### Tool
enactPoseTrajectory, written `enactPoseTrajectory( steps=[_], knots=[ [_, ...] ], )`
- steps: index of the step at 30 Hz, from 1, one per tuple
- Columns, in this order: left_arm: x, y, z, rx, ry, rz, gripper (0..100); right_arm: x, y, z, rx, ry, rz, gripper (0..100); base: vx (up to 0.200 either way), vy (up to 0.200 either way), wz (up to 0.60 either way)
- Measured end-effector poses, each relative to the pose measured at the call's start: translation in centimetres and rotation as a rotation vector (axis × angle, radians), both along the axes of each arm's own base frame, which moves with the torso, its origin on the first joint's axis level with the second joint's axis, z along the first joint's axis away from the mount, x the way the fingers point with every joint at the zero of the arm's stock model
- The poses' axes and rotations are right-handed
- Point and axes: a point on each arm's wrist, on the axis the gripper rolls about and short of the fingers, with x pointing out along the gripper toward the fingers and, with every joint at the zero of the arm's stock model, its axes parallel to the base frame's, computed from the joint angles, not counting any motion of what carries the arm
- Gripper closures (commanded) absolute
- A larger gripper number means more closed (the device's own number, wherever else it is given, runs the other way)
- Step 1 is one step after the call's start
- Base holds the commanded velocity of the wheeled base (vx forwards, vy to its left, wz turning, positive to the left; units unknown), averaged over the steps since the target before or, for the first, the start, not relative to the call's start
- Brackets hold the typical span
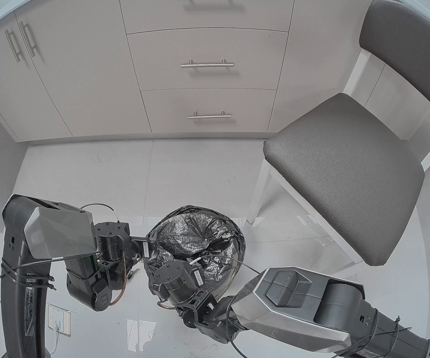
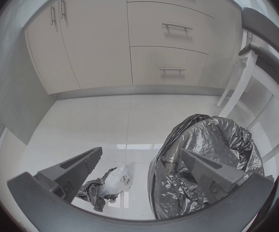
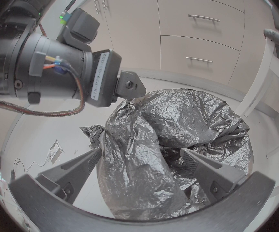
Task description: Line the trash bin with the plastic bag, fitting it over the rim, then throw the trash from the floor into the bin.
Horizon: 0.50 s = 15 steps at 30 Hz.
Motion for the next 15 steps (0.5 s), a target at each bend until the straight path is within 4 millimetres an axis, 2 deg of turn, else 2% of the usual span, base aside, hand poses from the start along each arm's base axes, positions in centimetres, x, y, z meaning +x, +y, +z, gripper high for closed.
enactPoseTrajectory(
  steps=[9,15],
  knots=[
    [0.0,0.0,-0.1,0.001,0.002,-0.001,0,-1.6,0.5,-0.4,-0.028,0.03,0.055,0,0.0,0.0,0.0],
    [0.0,0.0,-0.1,0.001,0.003,0.0,0,-1.6,0.5,-0.5,-0.042,0.042,0.057,0,0.0,0.0,0.0]
  ],
)
